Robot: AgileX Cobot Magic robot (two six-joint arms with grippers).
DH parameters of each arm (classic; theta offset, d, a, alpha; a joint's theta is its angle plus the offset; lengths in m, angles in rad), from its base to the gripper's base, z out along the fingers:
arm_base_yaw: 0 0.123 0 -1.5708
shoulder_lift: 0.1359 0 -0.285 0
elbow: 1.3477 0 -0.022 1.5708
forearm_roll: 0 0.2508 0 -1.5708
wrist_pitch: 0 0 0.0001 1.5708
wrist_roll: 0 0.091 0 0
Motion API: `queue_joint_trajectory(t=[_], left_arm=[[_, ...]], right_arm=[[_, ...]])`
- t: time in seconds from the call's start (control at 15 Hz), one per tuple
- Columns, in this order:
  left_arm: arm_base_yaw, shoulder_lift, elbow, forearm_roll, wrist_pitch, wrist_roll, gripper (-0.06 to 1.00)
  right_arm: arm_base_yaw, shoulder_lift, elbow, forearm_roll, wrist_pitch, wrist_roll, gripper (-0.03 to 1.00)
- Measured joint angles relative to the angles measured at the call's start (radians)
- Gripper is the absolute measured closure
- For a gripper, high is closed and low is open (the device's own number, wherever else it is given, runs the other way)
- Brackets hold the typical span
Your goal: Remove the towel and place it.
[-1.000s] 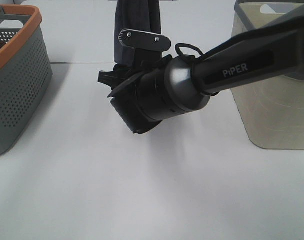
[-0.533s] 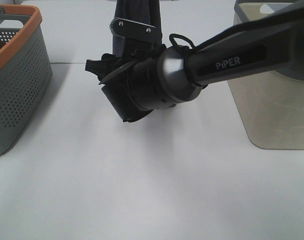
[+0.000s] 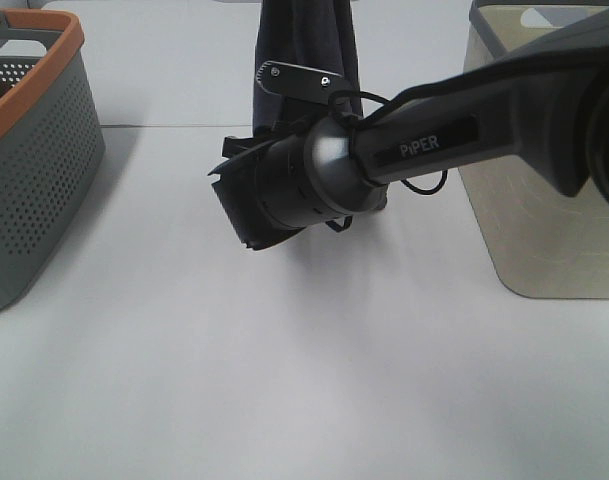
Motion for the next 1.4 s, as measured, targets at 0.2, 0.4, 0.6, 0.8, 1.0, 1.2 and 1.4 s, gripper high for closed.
queue_joint_trajectory(t=[0.2,0.4,0.6,0.8,1.0,1.2,1.4], left_arm=[[0.0,0.0,0.0,0.0,0.0,0.0,0.94],[0.008,0.0,0.0,0.0,0.0,0.0,0.94],[0.02,0.0,0.0,0.007,0.0,0.0,0.94],[0.023,0.001,0.0,0.009,-0.001,0.0,0.94],[0.052,0.001,0.0,0.009,-0.012,0.0,0.94],[0.101,0.0,0.0,-0.049,-0.016,0.0,0.94],[0.161,-0.026,0.0,-0.081,-0.013,0.007,0.94]], right_arm=[[-0.006,0.0,0.0,0.029,-0.031,-0.035,0.28],[-0.002,0.0,0.0,0.08,-0.042,-0.101,0.41],[0.007,0.0,-0.002,0.111,-0.029,-0.108,0.62],[0.007,-0.027,-0.005,0.113,-0.012,-0.14,0.94],[0.007,-0.077,-0.005,0.113,0.089,-0.268,0.94],[0.007,-0.17,-0.005,0.109,0.273,-0.573,0.94],[0.006,-0.257,0.063,0.11,0.386,-0.849,0.94]])
